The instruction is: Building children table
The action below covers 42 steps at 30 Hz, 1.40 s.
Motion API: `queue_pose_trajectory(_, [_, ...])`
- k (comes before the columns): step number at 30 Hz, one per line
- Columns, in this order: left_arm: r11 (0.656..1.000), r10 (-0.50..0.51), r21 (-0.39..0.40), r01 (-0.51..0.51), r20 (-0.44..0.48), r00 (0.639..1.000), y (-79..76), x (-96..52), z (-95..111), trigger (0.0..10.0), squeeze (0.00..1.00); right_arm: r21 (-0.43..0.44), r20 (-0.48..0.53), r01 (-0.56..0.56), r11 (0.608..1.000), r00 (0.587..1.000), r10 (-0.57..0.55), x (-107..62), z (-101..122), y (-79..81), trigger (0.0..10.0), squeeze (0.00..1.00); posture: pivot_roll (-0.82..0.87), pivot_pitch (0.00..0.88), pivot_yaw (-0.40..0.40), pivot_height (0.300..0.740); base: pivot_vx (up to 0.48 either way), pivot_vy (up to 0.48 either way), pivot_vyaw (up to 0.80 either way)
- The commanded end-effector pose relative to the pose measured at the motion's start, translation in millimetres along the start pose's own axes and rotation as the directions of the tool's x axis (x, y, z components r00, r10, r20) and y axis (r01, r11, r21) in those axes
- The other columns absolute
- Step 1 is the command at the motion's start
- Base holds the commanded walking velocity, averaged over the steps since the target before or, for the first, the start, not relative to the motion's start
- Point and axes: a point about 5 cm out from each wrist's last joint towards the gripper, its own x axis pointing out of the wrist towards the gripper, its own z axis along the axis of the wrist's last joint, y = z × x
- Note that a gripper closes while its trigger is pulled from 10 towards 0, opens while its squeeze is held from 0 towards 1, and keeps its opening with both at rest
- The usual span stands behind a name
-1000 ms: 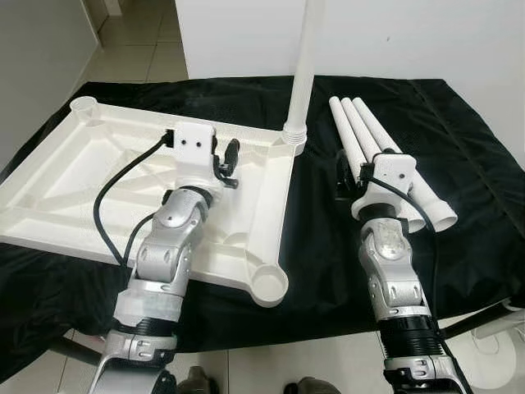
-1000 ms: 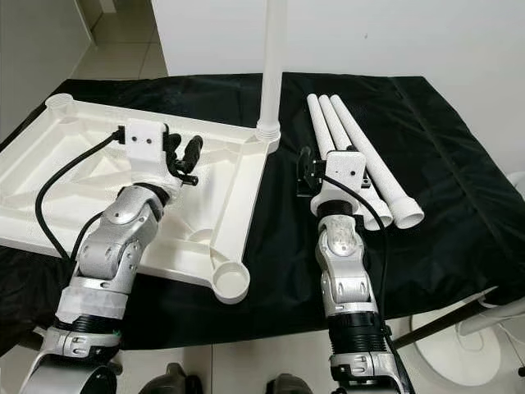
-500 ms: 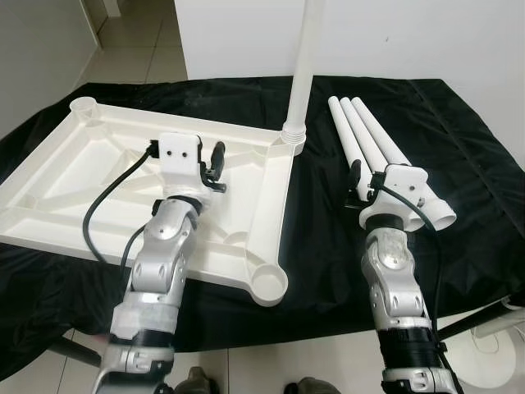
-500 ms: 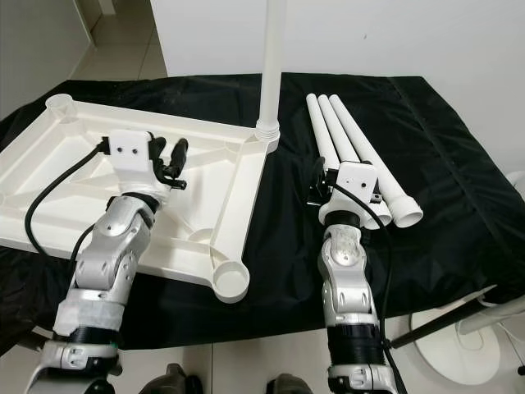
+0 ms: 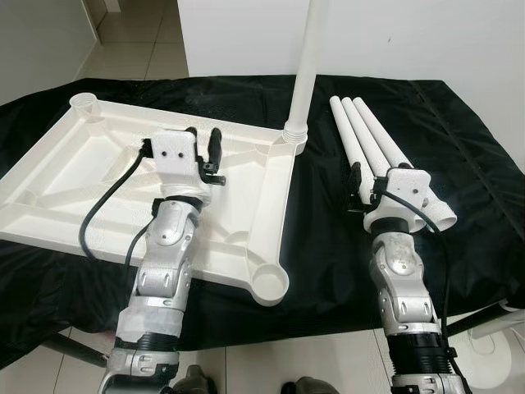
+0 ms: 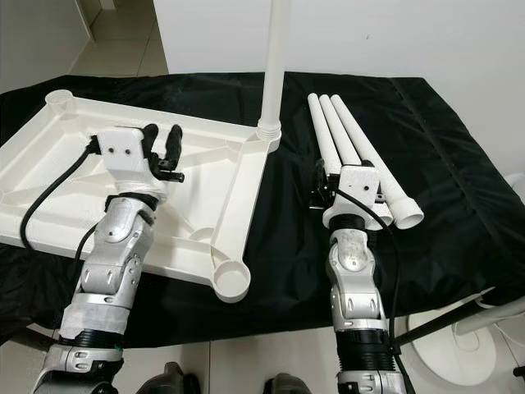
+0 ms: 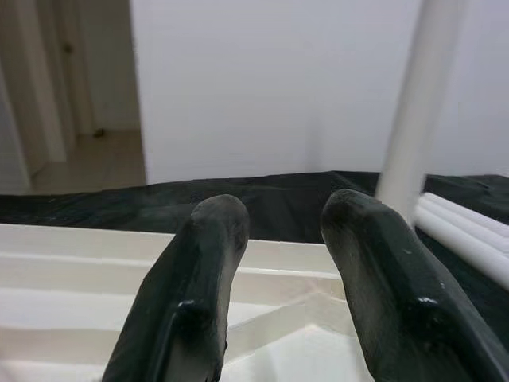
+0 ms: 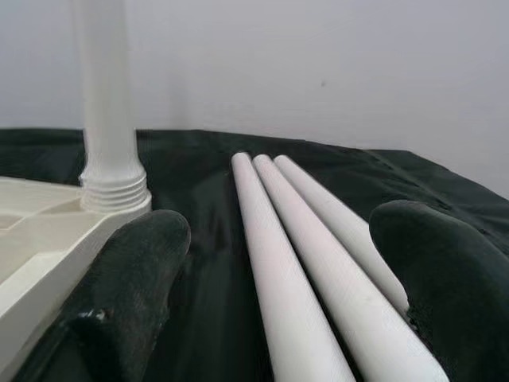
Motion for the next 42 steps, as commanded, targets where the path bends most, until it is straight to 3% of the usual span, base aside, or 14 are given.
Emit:
queue_pose_trajectory(1, [1.000,-0.020,0.003,0.021,-0.020,1.000,-8.5,2.9,-3.5,10.0,0.00,-0.007,-0.013,-0.017,1.000,1.000,0.017,2.3,-4.3,-3.6,10.0,0.00,-0.13,0.022,0.031,0.740,0.000,0.000,0.00])
queue_pose_trajectory(8, [0.995,-0.084,0.047,0.085,-0.040,0.996,-17.3,3.1,-2.6,10.0,0.00,0.020,-0.096,-0.061,0.998,0.993,0.062,7.3,-14.7,-8.4,10.0,0.00,-0.10,0.034,0.031,0.740,0.000,0.000,0.00])
queue_pose_trajectory(16, [0.996,-0.074,0.043,0.077,-0.068,0.995,-15.2,0.5,-5.6,10.0,0.00,0.024,-0.114,-0.069,0.997,0.991,0.072,9.9,-16.2,-10.4,10.0,0.00,-0.10,0.047,0.035,0.740,0.000,0.000,0.00])
queue_pose_trajectory(21, [0.996,-0.086,0.024,0.089,-0.095,0.992,-18.8,-4.4,-7.8,10.0,0.00,0.025,-0.208,-0.047,0.999,0.977,0.051,6.9,-33.2,-19.0,10.0,0.00,-0.07,0.078,0.028,0.740,0.000,0.000,0.00])
queue_pose_trajectory(27, [0.995,-0.098,0.000,0.098,-0.096,0.991,-22.2,-5.8,-5.7,10.0,0.00,0.044,-0.243,-0.012,0.999,0.970,0.022,5.1,-39.5,-24.3,10.0,0.00,-0.07,0.079,0.024,0.740,0.000,0.000,0.00])
queue_pose_trajectory(42, [0.998,-0.062,0.018,0.064,-0.110,0.992,-12.4,-1.2,-2.4,10.0,0.00,0.086,-0.331,-0.068,0.994,0.939,0.093,5.1,-57.2,-17.4,10.0,0.00,-0.05,0.079,0.016,0.740,0.000,0.000,0.00])
